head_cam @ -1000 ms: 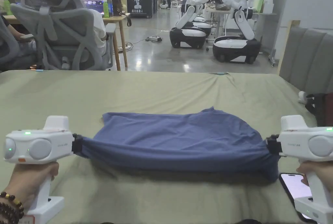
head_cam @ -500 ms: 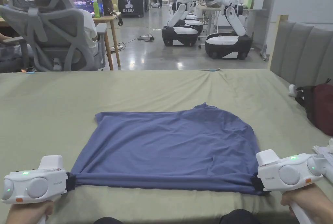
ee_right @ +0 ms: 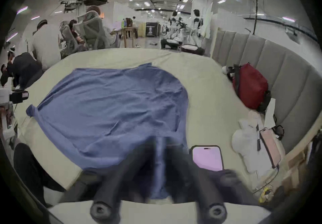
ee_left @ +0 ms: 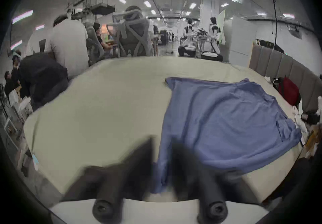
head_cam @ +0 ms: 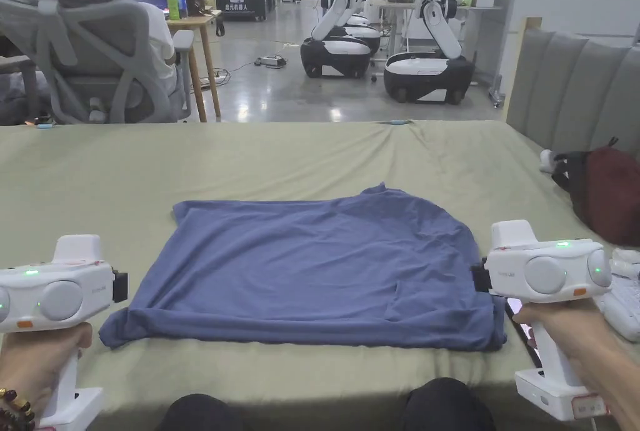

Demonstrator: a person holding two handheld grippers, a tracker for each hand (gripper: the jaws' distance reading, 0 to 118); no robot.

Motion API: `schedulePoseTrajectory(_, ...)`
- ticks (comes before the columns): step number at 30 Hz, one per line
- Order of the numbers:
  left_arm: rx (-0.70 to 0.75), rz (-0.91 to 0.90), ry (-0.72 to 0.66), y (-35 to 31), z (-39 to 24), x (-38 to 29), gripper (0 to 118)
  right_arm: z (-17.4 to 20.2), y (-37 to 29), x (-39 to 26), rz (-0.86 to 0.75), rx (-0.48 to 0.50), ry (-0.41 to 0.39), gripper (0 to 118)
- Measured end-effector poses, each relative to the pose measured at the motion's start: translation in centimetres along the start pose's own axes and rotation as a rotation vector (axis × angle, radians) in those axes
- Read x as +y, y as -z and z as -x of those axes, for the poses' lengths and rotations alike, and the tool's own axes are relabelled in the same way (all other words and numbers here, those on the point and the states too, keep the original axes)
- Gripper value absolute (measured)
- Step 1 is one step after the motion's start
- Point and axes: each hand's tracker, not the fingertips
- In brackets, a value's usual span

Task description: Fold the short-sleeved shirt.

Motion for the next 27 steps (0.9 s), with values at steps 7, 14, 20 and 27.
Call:
schedulePoseTrajectory(7, -0.05, 0.032, -0.04, -2.0, -0.7, 0.9, 8, 0.3, -0.8, 0.0, -0.011, 0.033, 0.009, 0)
schedulePoseTrajectory(14, -0.03, 0.145, 0.032, -1.2, 1.6, -5.3, 101, 0.5, -0.6, -0.3, 0.016, 0.045, -0.002, 0)
schedulePoseTrajectory(20, -0.094, 0.21, 0.0, -2.8, 0.8, -7.1, 20, 0.5, 0.1, -0.5, 0.035, 0.045, -0.011, 0)
schedulePoseTrajectory(27, -0.071, 0.192, 0.03, -2.2, -0.1, -7.0, 1, 0.0, 0.1, -1.3, 0.049, 0.047, -0.023, 0)
